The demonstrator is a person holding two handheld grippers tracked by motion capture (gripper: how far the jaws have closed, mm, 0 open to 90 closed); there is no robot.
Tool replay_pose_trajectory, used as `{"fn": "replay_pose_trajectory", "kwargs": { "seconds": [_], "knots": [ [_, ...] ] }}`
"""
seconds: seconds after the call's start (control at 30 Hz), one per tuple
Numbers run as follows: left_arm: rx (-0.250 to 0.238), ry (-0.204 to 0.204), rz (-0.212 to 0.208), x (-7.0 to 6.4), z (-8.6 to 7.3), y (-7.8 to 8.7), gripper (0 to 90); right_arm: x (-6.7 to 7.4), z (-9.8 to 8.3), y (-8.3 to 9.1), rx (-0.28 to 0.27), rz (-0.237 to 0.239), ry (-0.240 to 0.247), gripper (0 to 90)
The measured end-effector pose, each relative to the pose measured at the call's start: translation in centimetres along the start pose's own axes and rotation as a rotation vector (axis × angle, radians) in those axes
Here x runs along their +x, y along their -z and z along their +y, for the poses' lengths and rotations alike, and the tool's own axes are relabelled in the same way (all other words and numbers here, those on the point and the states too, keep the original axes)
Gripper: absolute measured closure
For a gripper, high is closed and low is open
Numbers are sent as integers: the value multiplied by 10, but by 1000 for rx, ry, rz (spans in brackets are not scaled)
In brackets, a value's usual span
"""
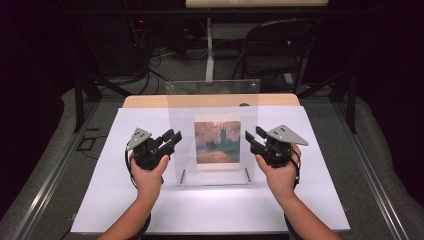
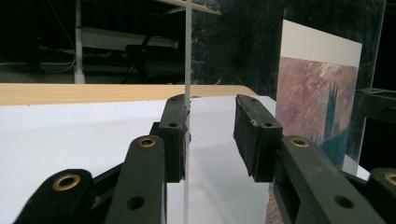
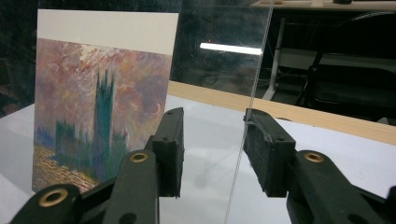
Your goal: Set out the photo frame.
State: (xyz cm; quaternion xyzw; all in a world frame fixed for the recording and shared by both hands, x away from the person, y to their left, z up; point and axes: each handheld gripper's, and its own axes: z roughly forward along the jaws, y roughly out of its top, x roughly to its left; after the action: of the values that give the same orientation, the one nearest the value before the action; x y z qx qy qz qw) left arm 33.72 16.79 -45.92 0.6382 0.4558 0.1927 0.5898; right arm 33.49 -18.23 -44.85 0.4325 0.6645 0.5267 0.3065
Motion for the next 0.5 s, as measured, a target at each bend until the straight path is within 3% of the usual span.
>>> {"fn": "replay_pose_trajectory", "kwargs": {
  "seconds": [0.5],
  "knots": [
    [7,-28,-34,-5,-7,17,667,4,-7,21,-16,26,9,652]
  ]
}}
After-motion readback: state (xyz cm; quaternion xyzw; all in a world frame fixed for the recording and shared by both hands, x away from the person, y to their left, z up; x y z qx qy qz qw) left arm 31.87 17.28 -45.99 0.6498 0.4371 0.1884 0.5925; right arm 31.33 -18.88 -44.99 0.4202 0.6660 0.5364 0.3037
